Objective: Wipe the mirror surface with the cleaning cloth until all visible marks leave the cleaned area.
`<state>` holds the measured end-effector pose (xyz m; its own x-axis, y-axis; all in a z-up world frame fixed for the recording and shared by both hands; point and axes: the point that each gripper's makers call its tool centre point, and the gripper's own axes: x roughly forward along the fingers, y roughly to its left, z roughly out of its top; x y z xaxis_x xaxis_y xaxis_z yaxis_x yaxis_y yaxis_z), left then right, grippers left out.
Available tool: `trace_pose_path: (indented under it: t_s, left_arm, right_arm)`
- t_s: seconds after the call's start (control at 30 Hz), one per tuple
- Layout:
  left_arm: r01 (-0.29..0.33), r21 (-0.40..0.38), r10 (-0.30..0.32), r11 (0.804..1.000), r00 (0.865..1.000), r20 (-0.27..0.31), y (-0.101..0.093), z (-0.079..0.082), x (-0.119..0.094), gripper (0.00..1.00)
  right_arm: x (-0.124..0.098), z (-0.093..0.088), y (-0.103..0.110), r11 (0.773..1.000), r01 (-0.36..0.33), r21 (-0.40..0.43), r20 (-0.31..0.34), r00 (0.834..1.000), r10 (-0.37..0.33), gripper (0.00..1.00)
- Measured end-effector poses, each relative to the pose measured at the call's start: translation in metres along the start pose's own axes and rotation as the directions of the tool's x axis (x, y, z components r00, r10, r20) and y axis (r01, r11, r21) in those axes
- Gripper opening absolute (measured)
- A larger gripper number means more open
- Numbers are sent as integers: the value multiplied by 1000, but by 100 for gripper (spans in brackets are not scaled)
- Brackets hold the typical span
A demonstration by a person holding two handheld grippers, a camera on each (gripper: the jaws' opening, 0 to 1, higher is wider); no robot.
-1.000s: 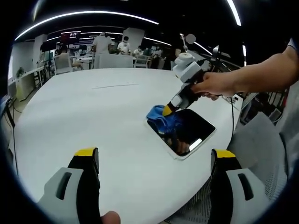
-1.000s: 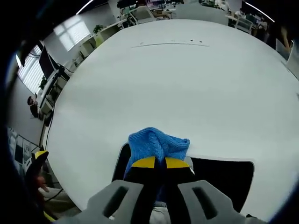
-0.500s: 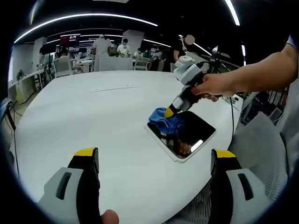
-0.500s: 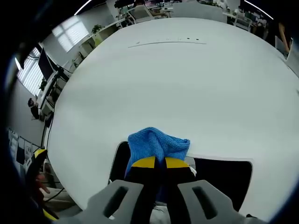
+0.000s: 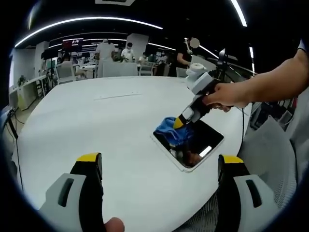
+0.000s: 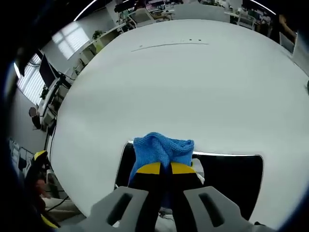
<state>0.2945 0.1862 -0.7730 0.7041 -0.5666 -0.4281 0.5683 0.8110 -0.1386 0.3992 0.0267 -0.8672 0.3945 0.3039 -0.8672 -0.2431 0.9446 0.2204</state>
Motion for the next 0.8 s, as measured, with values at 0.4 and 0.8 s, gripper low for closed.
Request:
trace_pose_path:
  t_s: [0.4, 0.8]
  left_arm:
    - [-22, -18, 22, 1000, 1000, 6, 3, -2, -1, 99]
    - [-3, -45, 4, 999, 1000, 22, -6, 0, 0, 99]
  right_arm:
    - [-13, -26, 7, 999, -17, 34, 34, 999, 16, 0]
    - [-21, -47, 15, 999, -30, 29, 12, 999, 30, 0]
